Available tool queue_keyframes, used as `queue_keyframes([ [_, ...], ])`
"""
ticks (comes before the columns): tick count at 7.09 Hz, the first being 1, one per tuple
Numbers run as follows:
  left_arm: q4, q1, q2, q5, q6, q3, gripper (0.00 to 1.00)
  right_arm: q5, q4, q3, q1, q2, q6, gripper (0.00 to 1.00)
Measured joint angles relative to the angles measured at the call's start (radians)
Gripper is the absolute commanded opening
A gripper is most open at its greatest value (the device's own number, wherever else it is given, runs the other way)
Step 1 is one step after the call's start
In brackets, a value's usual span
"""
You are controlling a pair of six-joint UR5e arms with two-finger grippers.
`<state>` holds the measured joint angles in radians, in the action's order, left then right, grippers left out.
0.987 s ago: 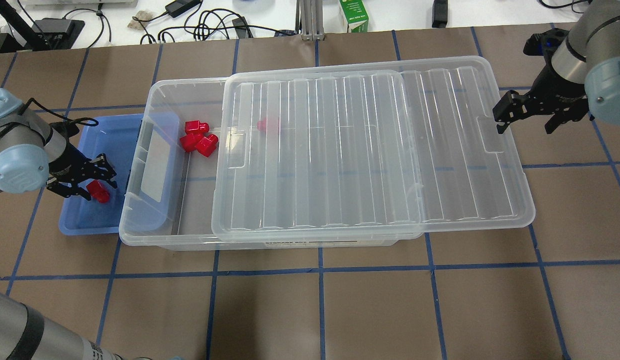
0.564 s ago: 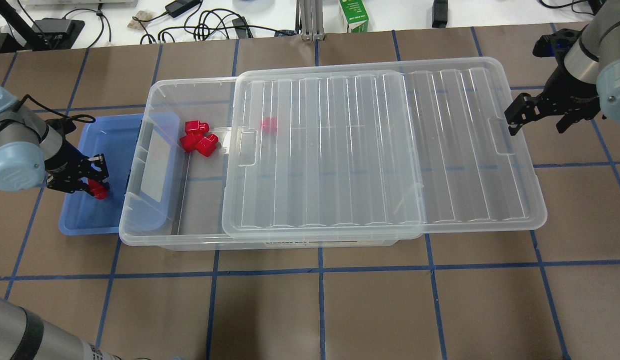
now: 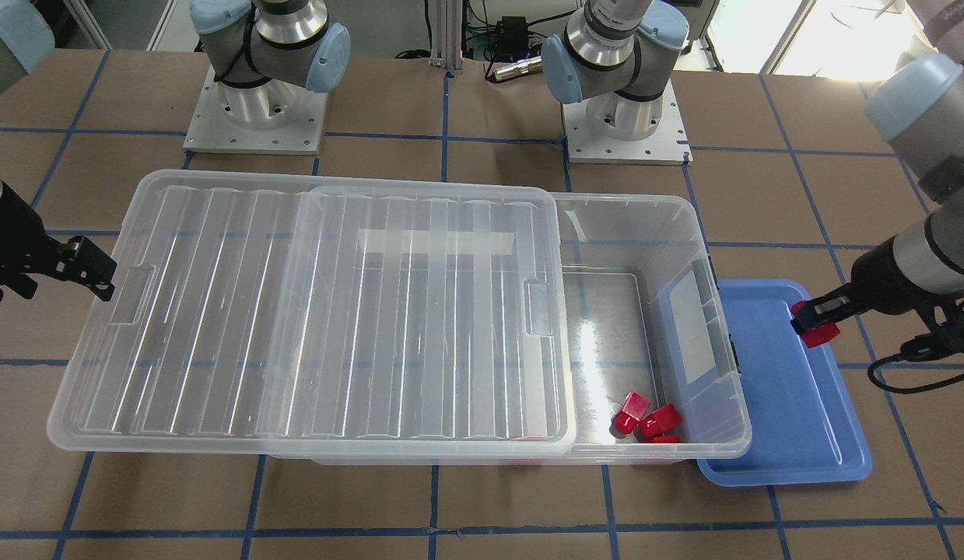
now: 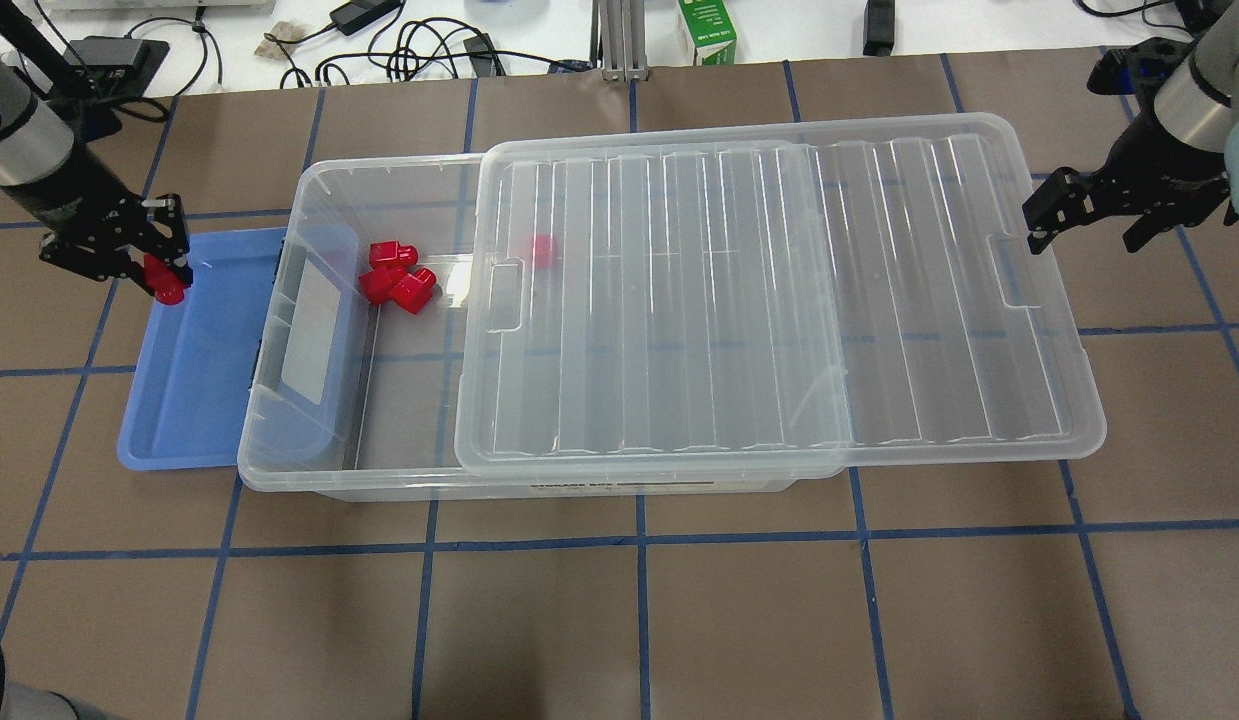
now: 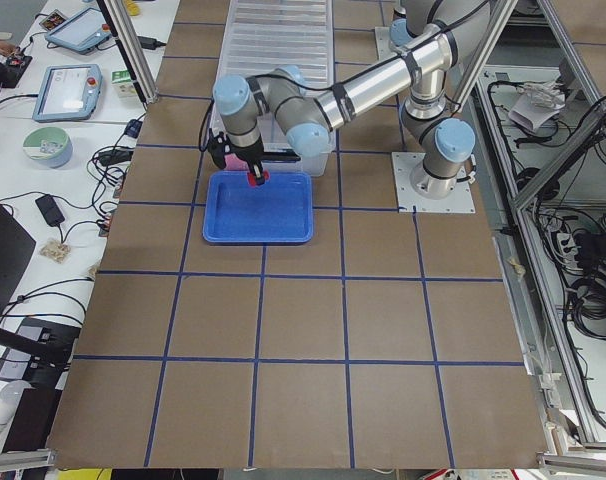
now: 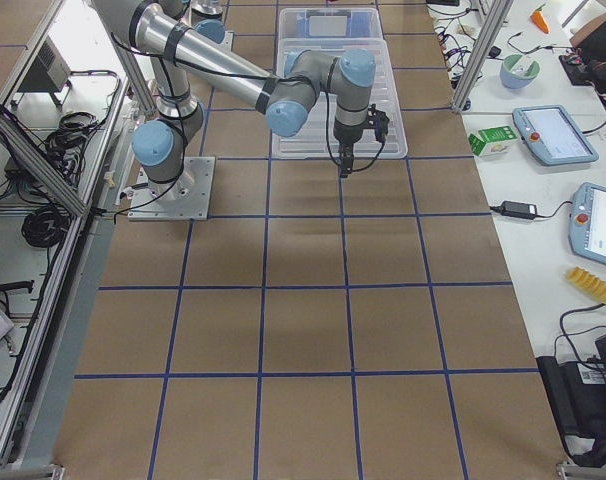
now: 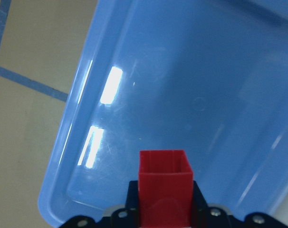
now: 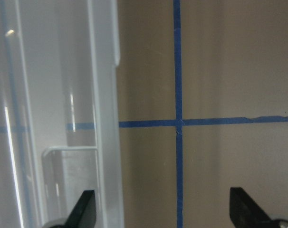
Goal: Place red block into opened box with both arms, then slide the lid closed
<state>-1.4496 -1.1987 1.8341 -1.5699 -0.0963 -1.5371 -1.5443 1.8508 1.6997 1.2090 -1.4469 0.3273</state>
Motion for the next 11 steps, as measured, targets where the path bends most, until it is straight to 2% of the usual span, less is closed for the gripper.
queue_keyframes([
  [2,-0.058,-0.183,-0.044,-0.003,0.01,-0.006,0.07,0.023,-0.232,-0.173,0.004,-0.034,-0.015,1.0],
  [3,-0.035,-0.247,-0.046,-0.003,0.016,-0.051,0.07,0.025,-0.341,-0.233,0.006,-0.069,-0.025,1.0],
  [4,0.046,-0.279,-0.035,0.0,0.017,-0.125,0.07,0.027,-0.39,-0.236,0.015,-0.109,-0.045,1.0],
  [6,0.258,-0.295,-0.012,0.003,0.018,-0.294,0.07,0.03,-0.392,-0.193,0.108,-0.162,-0.181,1.0],
  [8,0.344,-0.308,0.0,0.003,0.019,-0.375,0.1,0.021,-0.309,-0.185,0.298,-0.15,-0.377,1.0],
  [9,0.373,-0.319,0.011,0.004,0.018,-0.395,0.23,0.011,-0.265,-0.195,0.365,-0.128,-0.431,1.0],
  [10,0.4,-0.325,0.022,0.004,0.013,-0.408,0.45,0.002,-0.253,-0.218,0.391,-0.106,-0.446,1.0],
  [11,0.418,-0.325,0.032,0.002,0.005,-0.415,0.8,-0.003,-0.279,-0.244,0.4,-0.091,-0.449,1.0],
])
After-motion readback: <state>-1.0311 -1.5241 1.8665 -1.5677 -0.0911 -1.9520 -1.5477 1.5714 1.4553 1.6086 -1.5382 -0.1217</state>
